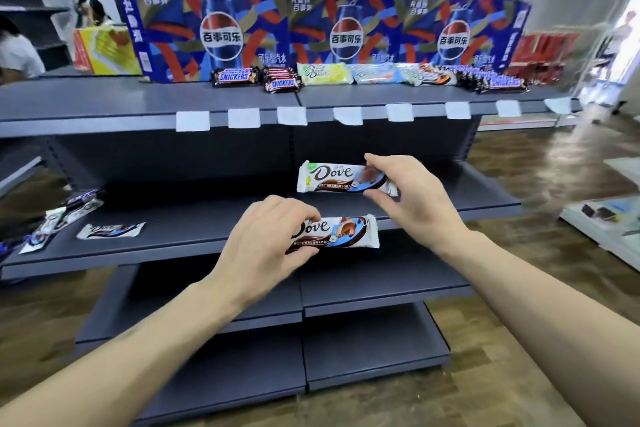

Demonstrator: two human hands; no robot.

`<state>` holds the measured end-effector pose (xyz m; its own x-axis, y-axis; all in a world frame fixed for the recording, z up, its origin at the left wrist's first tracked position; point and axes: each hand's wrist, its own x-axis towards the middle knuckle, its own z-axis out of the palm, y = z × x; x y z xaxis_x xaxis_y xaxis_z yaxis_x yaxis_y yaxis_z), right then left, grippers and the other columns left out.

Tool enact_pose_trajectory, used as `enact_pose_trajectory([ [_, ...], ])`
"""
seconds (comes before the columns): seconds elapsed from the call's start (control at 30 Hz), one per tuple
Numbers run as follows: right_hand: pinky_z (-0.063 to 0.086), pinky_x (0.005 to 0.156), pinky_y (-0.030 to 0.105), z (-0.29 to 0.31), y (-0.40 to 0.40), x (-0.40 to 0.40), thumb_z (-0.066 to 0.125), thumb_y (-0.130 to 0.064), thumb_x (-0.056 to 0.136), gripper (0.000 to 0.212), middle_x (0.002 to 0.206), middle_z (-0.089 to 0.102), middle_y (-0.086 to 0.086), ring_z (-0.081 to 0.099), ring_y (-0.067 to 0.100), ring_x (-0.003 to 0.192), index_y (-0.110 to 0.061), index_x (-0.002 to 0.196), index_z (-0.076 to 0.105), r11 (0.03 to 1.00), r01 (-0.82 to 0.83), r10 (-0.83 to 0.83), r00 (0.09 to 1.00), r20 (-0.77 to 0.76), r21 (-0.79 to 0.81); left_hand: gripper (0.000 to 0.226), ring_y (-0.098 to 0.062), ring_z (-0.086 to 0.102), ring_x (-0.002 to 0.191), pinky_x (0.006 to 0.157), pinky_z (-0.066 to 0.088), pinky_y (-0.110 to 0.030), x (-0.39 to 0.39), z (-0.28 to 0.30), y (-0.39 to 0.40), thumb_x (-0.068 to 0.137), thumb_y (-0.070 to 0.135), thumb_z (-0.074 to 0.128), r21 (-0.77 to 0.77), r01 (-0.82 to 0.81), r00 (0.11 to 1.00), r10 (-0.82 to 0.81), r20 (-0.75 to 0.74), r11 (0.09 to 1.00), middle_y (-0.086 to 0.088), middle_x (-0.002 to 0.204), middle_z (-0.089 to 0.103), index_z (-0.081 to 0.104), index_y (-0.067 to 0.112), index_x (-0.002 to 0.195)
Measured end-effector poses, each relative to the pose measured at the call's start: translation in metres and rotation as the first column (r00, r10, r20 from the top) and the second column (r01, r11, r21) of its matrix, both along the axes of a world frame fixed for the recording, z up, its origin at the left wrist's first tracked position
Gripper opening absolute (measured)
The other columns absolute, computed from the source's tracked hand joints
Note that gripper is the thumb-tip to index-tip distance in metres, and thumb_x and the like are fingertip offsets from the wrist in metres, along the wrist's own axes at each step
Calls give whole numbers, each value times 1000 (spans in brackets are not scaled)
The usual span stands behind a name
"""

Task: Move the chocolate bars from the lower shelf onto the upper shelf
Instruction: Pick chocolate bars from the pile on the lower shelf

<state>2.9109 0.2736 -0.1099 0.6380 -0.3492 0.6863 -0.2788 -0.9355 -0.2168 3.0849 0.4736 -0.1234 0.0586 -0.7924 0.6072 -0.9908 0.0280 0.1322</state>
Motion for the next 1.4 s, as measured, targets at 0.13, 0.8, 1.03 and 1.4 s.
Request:
enact_pose_trajectory([
  [0.13,39,102,23,18,-31,-5,75,-18,86,56,125,63,1,55,18,118,-11,137,55,998,22,-21,1000,23,-58,41,-9,51,99,86,38,-26,-4,14,-32,73,31,79,-17,26,999,-26,21,1000,17,104,59,59,27,109],
  [0.8,36,101,20,70,-224,9,74,-16,86,54,125,64,2,54,19,119,-10,136,55,990,105,-103,994,33,-95,42,-8,49,103,89,34,-22,24,70,-245,75,32,77,-94,67,997,-64,43,993,17,105,59,57,29,112],
  [1.03,38,99,23,77,-300,-21,74,-14,85,54,126,64,3,53,18,118,-10,136,55,988,69,-61,996,63,-138,42,-9,50,101,87,38,-25,-14,87,-310,75,30,77,-130,55,997,-48,62,990,16,103,60,57,28,112],
  [1.4,46,97,34,101,-425,-129,76,-2,79,57,124,65,8,59,28,115,-6,133,57,982,46,-33,997,70,-184,40,-10,51,97,84,41,-26,-128,111,-433,75,31,77,-183,10,998,2,65,983,15,102,60,58,28,111],
])
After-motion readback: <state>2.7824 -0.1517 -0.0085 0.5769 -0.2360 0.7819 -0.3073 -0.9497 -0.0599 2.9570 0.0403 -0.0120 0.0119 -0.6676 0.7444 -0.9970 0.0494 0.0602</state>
